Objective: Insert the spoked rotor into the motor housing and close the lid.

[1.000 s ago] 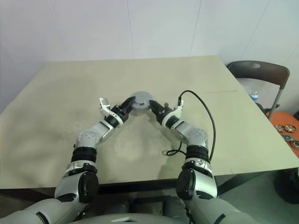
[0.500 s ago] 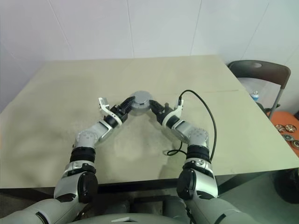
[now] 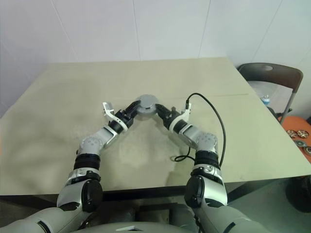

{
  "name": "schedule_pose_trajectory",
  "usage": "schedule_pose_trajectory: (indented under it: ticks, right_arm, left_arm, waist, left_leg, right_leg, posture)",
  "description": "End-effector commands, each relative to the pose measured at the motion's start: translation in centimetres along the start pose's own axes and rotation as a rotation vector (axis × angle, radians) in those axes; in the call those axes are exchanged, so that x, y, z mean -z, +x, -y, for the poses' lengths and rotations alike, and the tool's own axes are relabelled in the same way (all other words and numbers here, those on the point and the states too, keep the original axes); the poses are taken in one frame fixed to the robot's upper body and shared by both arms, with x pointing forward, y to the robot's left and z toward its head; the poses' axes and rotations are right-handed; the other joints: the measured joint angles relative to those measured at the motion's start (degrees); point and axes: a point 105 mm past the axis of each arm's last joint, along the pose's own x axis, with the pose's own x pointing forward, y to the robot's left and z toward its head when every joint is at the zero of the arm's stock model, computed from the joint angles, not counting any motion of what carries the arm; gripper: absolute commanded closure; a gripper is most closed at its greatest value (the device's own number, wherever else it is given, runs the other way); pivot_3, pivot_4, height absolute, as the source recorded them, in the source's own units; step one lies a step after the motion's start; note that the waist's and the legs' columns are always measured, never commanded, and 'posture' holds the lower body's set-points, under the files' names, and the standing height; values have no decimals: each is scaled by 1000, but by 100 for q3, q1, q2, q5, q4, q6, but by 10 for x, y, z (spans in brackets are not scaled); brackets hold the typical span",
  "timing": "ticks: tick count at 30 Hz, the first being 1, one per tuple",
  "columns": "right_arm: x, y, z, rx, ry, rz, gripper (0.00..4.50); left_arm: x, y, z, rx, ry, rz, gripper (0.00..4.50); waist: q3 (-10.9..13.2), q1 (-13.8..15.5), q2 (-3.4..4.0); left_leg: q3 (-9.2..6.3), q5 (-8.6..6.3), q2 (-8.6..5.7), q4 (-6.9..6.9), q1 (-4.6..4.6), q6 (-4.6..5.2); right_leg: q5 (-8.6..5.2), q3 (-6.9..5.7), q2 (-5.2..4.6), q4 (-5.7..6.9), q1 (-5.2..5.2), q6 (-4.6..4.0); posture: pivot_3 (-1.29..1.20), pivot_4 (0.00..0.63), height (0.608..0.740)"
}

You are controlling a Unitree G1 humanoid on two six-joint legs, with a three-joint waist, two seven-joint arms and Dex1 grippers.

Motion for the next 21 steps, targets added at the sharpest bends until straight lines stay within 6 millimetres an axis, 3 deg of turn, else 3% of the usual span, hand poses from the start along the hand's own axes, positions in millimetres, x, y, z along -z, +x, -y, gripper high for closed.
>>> schedule_pose_trajectory:
  ticks: [1, 3, 21]
  right_arm:
    - [10, 15, -28, -75, -54, -52, 1652]
    - [10, 15, -27, -69, -54, -51, 1026]
    - [10, 15, -29, -85, -66, -53, 1026]
  left_arm:
    - [17, 11, 13, 58, -5, -51, 2465]
    - [13, 11, 13, 63, -9, -32, 2465]
    - [13, 11, 13, 65, -24, -28, 2465]
  waist:
    - [0, 0, 0]
    - [0, 0, 0]
    - [-1, -2, 0]
  left_leg:
    - [0, 0, 0, 0, 0, 0]
    - [0, 0, 0, 1, 0, 0]
    - [0, 2, 0, 5, 0, -2]
  right_leg:
    - [0, 0, 0, 0, 0, 0]
    - [0, 0, 0, 1, 0, 0]
    - [1, 0, 2, 6, 0, 1]
  posture:
    - [0, 0, 740]
    - [0, 0, 740]
    - [0, 0, 740]
